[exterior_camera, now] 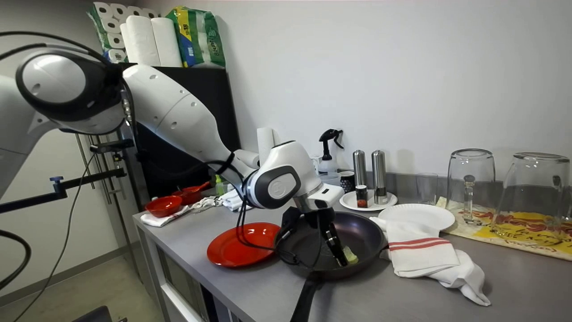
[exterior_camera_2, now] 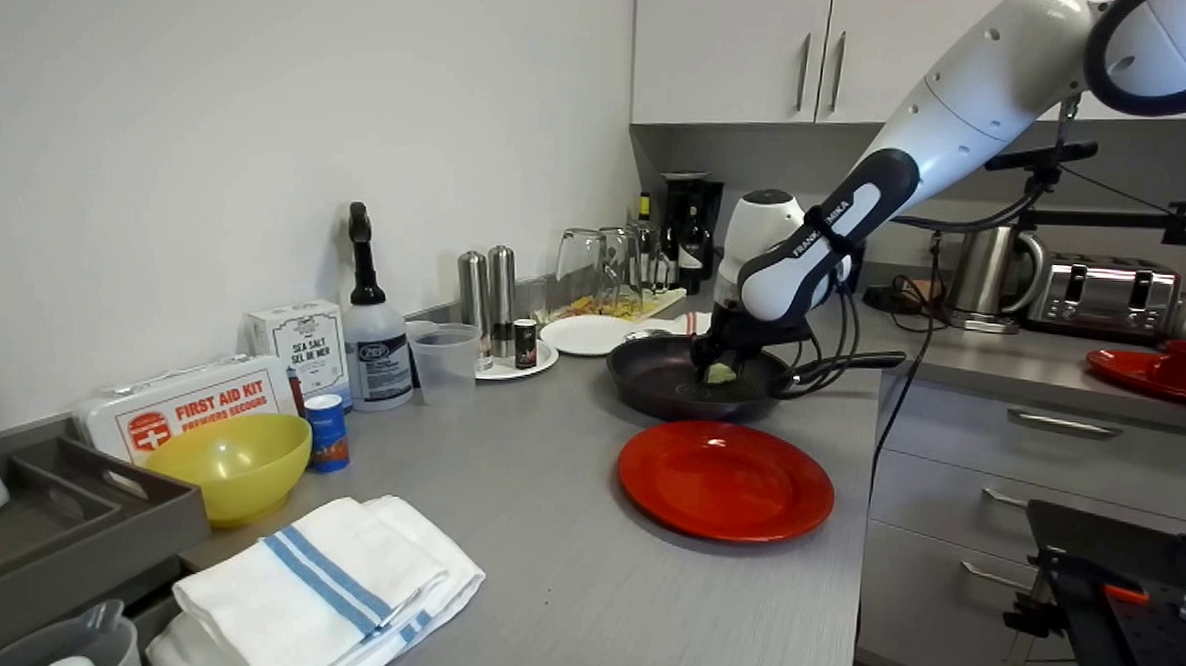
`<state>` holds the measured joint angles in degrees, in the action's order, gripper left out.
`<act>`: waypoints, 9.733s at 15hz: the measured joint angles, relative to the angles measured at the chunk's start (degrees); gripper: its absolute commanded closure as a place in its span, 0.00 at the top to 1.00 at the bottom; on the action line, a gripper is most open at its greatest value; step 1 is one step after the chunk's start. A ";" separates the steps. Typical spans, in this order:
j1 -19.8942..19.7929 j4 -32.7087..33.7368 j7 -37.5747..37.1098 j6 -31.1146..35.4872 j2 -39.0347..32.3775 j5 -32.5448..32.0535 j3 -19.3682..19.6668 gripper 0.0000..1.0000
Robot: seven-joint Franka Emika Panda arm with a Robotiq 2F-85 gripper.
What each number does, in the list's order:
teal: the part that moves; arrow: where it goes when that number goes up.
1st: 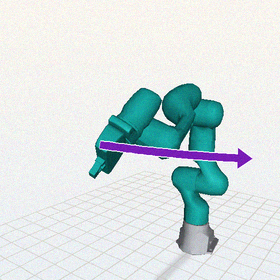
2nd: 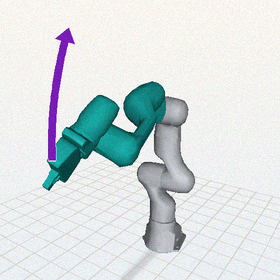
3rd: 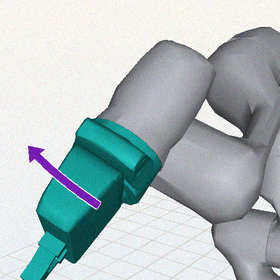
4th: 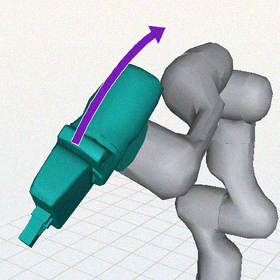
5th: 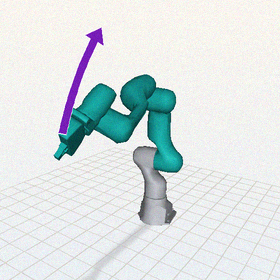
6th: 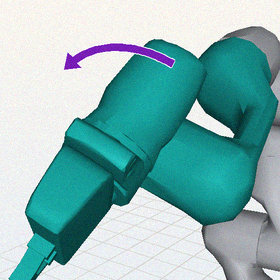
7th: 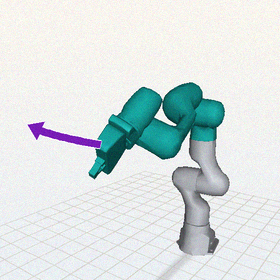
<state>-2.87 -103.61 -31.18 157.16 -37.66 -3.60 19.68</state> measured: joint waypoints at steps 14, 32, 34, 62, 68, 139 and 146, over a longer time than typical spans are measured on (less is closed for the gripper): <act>0.63 7.58 4.14 -4.57 -2.91 3.78 -6.09 0.39; -4.17 8.41 5.96 -24.31 -0.02 4.31 -4.72 0.39; -3.77 8.43 3.53 -21.46 -0.65 3.69 -3.78 0.39; -3.47 13.51 10.56 -24.82 -2.91 4.57 -6.85 0.39; -3.76 13.40 5.17 -17.81 -4.54 3.26 -3.11 0.39; 2.84 19.99 -9.47 -4.62 -13.13 3.65 3.98 0.39; 1.25 19.74 -14.14 -4.78 -14.56 3.33 9.12 0.39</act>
<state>-1.62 -83.87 -45.31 152.37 -52.22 -0.26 28.80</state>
